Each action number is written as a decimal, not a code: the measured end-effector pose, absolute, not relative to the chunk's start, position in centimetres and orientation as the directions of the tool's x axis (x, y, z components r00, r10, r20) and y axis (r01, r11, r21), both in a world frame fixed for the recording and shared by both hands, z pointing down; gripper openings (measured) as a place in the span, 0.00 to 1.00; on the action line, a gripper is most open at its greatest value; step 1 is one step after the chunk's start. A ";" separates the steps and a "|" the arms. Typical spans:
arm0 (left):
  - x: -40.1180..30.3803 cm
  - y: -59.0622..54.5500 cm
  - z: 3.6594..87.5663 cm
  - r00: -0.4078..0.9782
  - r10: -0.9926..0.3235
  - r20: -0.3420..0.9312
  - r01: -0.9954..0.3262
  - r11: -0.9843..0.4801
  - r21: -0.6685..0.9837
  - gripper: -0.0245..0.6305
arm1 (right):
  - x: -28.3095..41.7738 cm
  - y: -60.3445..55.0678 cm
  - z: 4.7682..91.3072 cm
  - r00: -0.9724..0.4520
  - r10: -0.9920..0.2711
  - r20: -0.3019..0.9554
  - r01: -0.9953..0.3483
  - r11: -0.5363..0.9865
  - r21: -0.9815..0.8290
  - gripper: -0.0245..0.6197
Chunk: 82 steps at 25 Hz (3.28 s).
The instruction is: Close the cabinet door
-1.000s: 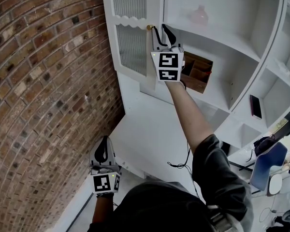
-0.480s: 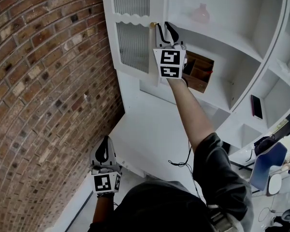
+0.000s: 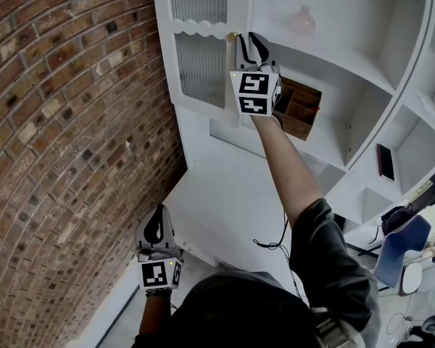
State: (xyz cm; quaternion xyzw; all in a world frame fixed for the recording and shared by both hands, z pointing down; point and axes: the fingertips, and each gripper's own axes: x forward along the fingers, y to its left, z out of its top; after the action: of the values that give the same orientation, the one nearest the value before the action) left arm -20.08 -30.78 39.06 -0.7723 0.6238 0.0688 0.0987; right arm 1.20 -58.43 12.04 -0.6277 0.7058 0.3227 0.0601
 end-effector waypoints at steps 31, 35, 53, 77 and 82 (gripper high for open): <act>-19.4 -30.2 39.0 0.188 -0.956 -0.224 -0.981 -0.173 -0.084 0.04 | 1.4 -58.2 12.1 -0.246 -0.835 -0.492 -0.919 0.040 0.392 0.17; -19.6 -30.2 38.3 0.186 -0.954 -0.236 -0.981 -0.169 -0.092 0.04 | 1.1 -56.3 12.2 -0.276 -0.810 -0.517 -0.917 0.060 0.395 0.17; -16.3 -29.9 36.9 0.261 -0.927 -0.270 -0.964 -0.237 -0.119 0.04 | 3.9 -43.8 15.4 -0.367 -0.728 -0.579 -0.899 0.116 0.423 0.09; -15.1 -29.1 35.2 0.276 -0.914 -0.296 -0.958 -0.236 -0.163 0.04 | 7.7 -35.5 23.7 -0.406 -0.753 -0.518 -0.893 0.207 0.398 0.04; -14.2 -29.4 34.5 0.288 -0.907 -0.306 -0.954 -0.243 -0.177 0.04 | 8.7 -35.2 24.6 -0.405 -0.766 -0.499 -0.895 0.220 0.388 0.04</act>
State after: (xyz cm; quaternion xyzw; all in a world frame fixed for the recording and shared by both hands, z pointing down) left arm -14.25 -29.40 34.51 -0.7853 0.5925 0.0703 0.1655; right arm 8.65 -35.19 24.59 -0.5360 0.7746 0.3203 0.1006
